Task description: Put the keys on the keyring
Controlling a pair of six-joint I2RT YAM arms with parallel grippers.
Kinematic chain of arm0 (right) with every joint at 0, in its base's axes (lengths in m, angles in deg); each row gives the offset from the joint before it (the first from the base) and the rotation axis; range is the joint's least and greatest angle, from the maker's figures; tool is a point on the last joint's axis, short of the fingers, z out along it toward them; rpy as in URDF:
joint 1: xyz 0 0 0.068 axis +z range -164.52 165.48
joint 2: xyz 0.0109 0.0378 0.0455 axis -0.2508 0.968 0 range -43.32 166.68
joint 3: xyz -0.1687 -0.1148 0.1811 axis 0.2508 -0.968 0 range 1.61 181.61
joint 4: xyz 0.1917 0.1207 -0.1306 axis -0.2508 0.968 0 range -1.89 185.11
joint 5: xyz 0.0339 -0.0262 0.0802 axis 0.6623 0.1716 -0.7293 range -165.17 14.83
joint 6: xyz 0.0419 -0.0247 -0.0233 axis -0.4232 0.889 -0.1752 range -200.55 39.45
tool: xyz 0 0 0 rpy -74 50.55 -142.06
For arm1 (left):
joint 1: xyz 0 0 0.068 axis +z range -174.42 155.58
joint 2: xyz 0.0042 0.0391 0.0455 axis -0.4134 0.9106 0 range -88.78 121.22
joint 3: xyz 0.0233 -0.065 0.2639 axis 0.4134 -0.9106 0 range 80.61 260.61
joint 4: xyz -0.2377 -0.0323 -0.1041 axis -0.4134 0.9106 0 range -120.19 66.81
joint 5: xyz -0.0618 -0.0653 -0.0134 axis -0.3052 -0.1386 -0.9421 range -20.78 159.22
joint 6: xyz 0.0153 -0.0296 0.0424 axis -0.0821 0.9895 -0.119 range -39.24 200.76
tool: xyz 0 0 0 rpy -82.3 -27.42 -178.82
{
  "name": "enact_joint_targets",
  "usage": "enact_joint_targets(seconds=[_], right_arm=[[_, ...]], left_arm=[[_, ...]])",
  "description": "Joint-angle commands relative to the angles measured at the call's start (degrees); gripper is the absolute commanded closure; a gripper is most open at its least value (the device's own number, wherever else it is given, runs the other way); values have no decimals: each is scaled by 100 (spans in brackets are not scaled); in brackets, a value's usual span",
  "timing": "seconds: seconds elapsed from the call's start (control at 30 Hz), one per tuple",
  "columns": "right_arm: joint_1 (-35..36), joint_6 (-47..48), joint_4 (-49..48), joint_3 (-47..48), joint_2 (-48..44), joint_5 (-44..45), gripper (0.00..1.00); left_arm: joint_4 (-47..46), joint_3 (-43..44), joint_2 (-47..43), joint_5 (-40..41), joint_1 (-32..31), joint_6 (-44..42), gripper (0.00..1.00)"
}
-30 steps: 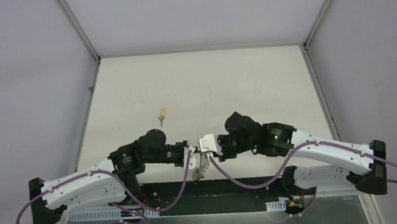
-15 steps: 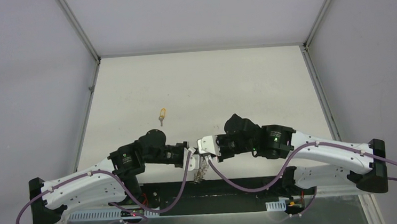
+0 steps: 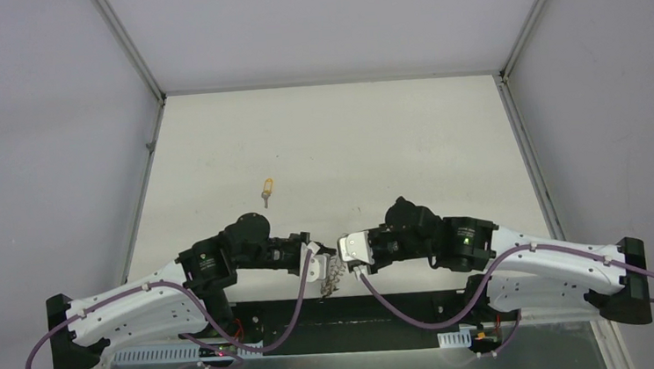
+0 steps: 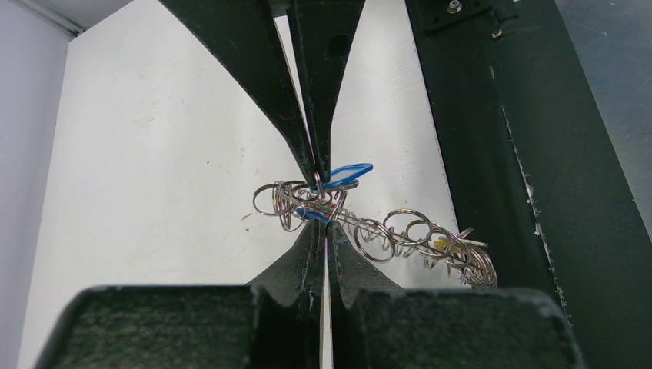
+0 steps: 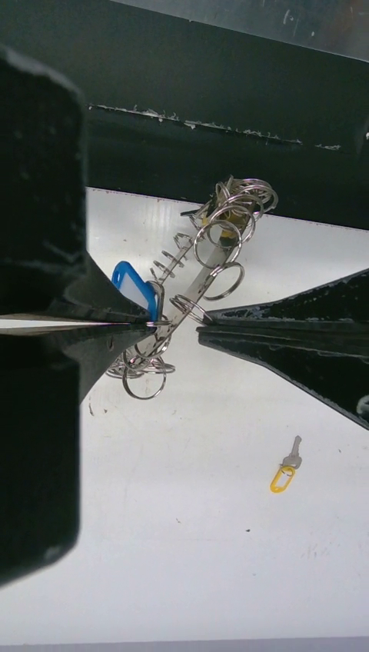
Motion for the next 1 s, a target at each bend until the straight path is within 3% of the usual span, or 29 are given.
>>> enact_joint_targets(seconds=[0.0,0.97], right_arm=[[28,87,-476,11,-133,-88,100],[212,87,-535,186,-253,-88,100]], left_arm=[[-541,73,-84,-203,-47,-52,100],[-565,73,-9,-97,-43,284,100]])
